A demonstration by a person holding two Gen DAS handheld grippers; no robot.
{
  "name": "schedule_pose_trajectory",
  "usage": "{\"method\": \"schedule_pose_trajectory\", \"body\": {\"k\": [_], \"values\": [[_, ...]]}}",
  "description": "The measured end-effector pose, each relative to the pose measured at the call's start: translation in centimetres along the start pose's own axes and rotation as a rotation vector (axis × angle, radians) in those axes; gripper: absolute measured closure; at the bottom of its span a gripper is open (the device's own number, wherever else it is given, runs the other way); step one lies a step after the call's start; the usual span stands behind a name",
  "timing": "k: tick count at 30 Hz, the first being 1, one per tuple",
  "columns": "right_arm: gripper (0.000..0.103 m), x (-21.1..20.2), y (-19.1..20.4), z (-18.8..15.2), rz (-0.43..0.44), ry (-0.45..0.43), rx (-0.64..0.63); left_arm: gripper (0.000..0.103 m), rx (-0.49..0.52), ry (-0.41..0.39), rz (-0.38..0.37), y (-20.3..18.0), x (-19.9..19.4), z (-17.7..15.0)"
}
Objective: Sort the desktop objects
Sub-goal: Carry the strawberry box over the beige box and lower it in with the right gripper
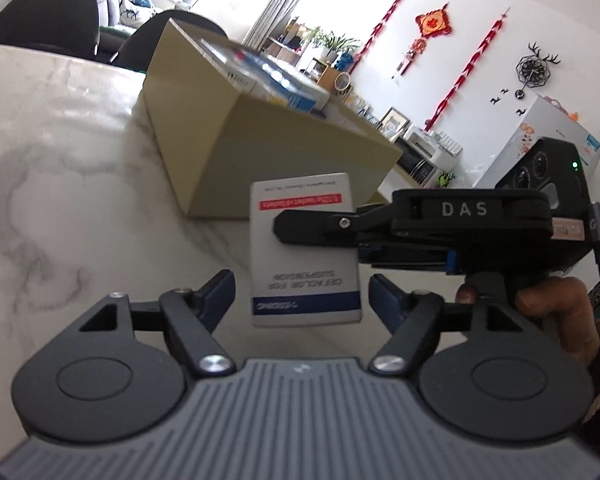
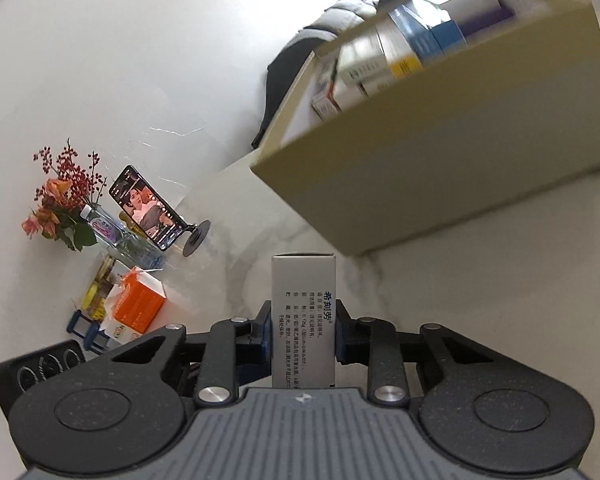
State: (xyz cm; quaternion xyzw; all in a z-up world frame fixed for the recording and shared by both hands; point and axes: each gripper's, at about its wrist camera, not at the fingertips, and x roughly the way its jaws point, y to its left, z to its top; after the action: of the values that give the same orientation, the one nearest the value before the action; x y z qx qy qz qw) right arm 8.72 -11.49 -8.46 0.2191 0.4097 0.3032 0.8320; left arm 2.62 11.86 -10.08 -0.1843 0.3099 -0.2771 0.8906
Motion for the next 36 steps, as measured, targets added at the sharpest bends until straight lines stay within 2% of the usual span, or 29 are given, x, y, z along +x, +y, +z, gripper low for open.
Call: {"method": "schedule_pose_trajectory", "body": {"k": [2,10,18,26,36], "values": [[0.072,-0.8,0.5,0.8,-0.026,-0.008,-0.040,0.020,0.002,-0.014,-0.009,-0.1,-0.2,0.4],[0.072,-4.1,2.2,4.8,-0.159,-0.043,-0.203,0.017,0.017,-0.054,-0.025,-0.9,-0.5,1.7],[0.072,-6.3,2.3,10.2,-0.266,-0.064,-0.266,0.012,0.052,-0.057,-0.020,-1.8,-0.3,3.1],[0.072,-4.5,0.9,15.4,-0.368,-0.024,-0.246,0.010,0.057,-0.055,-0.008,-1.7,0.1,3.9],[0.073,-1.4,1.2,18.6,-0.446,0.047,-0.299,0.008,0.043,-0.050,0.005,-1.0,0.4,5.2]]}}
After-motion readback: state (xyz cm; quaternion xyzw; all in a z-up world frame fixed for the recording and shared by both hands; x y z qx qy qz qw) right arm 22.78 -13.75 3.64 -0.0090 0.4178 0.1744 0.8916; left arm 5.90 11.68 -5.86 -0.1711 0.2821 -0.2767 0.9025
